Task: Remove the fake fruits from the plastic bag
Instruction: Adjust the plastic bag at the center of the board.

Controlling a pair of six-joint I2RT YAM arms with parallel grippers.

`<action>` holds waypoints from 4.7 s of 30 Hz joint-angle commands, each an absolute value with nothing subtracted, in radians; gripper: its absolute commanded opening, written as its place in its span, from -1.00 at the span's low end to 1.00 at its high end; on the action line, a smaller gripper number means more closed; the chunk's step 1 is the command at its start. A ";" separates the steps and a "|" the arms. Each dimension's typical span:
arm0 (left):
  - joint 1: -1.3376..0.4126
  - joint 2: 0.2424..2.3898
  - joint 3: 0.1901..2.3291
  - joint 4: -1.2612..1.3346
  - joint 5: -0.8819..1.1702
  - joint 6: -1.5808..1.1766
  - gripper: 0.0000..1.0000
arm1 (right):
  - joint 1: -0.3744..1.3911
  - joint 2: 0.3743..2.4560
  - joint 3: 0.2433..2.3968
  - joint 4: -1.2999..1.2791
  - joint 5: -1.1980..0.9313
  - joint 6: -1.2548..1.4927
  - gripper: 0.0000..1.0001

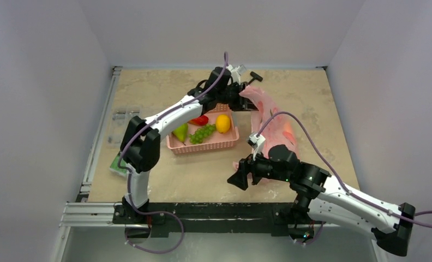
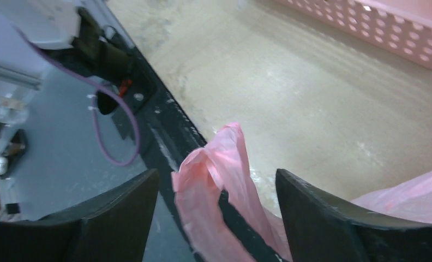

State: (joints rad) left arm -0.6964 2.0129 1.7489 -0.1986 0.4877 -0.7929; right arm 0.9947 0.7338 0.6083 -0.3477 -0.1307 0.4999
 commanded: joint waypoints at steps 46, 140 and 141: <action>-1.071 1.368 0.941 -0.024 0.342 -0.899 -0.40 | 0.792 1.062 1.035 -0.872 0.449 0.626 0.45; -1.338 1.635 0.933 0.165 0.055 -0.676 0.23 | 0.792 0.494 0.832 -1.023 0.609 1.112 -1.00; -1.338 1.613 0.930 0.162 0.056 -0.664 0.25 | 0.792 0.493 0.822 -1.016 0.598 1.103 -1.00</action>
